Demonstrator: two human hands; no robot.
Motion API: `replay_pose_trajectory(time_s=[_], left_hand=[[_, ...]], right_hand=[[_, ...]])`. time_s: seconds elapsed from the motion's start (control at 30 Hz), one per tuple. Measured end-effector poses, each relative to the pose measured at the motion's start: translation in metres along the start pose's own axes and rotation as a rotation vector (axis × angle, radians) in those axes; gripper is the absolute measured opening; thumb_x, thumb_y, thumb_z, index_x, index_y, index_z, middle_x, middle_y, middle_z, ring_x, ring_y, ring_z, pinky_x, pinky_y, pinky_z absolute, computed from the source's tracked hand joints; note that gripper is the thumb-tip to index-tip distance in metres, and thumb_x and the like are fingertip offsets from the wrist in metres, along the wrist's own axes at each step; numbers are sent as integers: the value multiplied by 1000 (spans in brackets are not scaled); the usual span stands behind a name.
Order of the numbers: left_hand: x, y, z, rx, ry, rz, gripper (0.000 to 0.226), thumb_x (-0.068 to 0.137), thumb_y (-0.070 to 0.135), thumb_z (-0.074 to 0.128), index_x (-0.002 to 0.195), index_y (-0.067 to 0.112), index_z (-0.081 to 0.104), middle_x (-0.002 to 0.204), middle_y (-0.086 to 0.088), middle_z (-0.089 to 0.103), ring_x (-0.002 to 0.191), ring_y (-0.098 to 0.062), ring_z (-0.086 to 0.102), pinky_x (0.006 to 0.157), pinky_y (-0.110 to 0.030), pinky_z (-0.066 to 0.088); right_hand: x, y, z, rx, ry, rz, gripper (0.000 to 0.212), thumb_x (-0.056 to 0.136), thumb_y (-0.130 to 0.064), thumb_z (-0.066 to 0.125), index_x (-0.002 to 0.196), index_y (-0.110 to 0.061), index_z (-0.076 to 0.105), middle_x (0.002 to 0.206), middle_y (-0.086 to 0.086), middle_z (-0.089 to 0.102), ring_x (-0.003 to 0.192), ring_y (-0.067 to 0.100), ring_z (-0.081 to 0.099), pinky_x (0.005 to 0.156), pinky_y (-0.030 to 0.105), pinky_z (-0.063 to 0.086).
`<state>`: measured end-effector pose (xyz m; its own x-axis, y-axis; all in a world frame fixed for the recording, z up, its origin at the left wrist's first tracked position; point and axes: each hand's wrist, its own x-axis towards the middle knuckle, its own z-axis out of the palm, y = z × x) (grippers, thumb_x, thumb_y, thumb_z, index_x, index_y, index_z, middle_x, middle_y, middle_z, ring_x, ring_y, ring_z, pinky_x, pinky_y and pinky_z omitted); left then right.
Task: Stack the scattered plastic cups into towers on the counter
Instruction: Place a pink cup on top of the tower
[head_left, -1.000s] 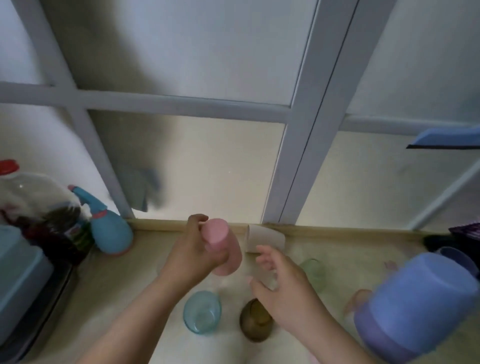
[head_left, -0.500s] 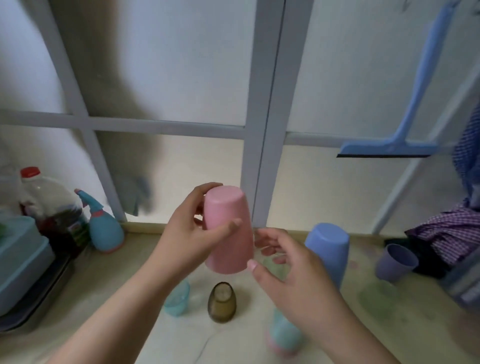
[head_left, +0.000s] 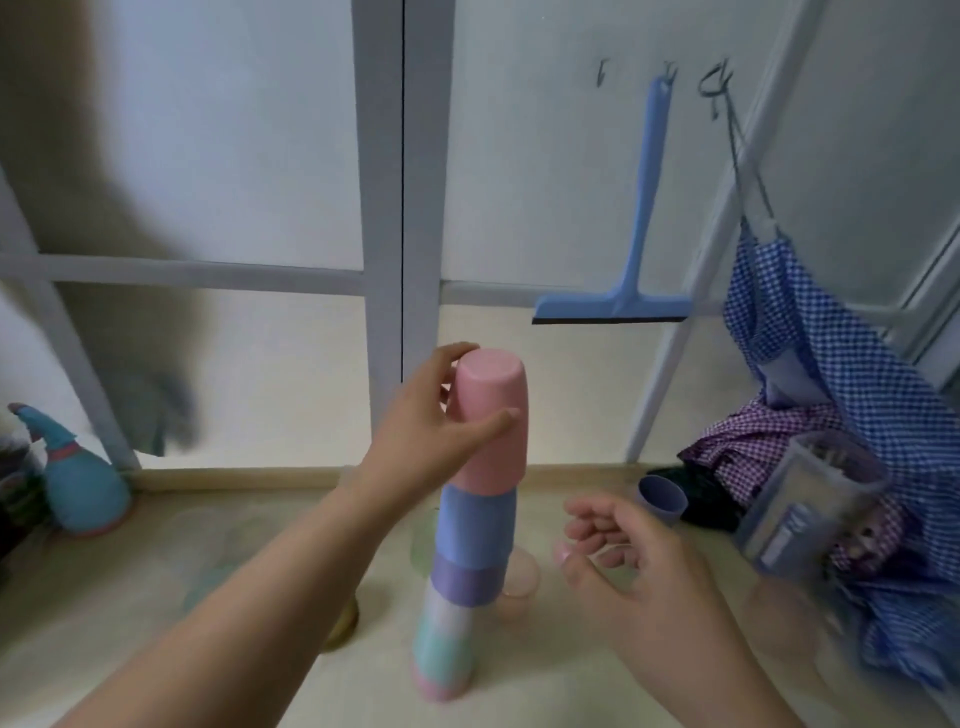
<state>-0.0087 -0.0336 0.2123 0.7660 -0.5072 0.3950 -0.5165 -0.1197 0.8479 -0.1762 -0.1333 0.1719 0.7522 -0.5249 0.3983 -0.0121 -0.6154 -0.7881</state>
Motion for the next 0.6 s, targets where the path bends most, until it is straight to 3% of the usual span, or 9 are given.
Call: replay_pose_trajectory(time_s=[0.13,0.23,0.3,0.43,0.5,0.6], left_hand=[[-8,-17,19,84,-84,-92,57,73,32,72,123,30,45,104,6,55,79,1,51,62,-17,39],[-14,-30,21,108,-99,-129,59,73,39,71,125,29,44,109,4,56,90,-12,53,72,-25,42],[-17,-38,15,143,-104,-112,55,74,45,68,122,29,47,109,5,58,95,-13,56,77,-29,46],[-27,-63,-10,238,-76,-96,38,78,47,60,109,25,54,99,6,62,89,-10,58,69,-21,43],[-31,-82,-28,338,-81,-103,35,80,41,61,109,22,55,98,4,61,86,-12,57,66,-21,42],[-34,-115,-61,530,-112,-138,34,82,34,61,112,21,52,104,1,61,89,-16,56,73,-27,45]], right_hand=[[-10,6,-4,-25,-60,12,21,62,-36,62,83,-35,60,96,-21,59,79,8,58,68,15,45],[-13,13,6,-58,-95,-20,20,63,-38,62,83,-33,60,88,-13,62,76,8,57,64,8,42],[-13,15,18,-76,-132,-32,23,63,-44,59,84,-34,59,76,-7,62,76,10,57,65,7,41],[-7,16,54,-101,-236,-53,21,63,-53,51,82,-46,53,83,-15,60,79,8,55,71,11,43],[-2,13,77,-113,-309,-61,31,63,-55,49,89,-41,56,81,-20,58,81,3,54,74,12,43],[10,9,117,-179,-455,-38,30,76,-43,57,104,-31,55,89,-19,53,84,1,51,83,21,46]])
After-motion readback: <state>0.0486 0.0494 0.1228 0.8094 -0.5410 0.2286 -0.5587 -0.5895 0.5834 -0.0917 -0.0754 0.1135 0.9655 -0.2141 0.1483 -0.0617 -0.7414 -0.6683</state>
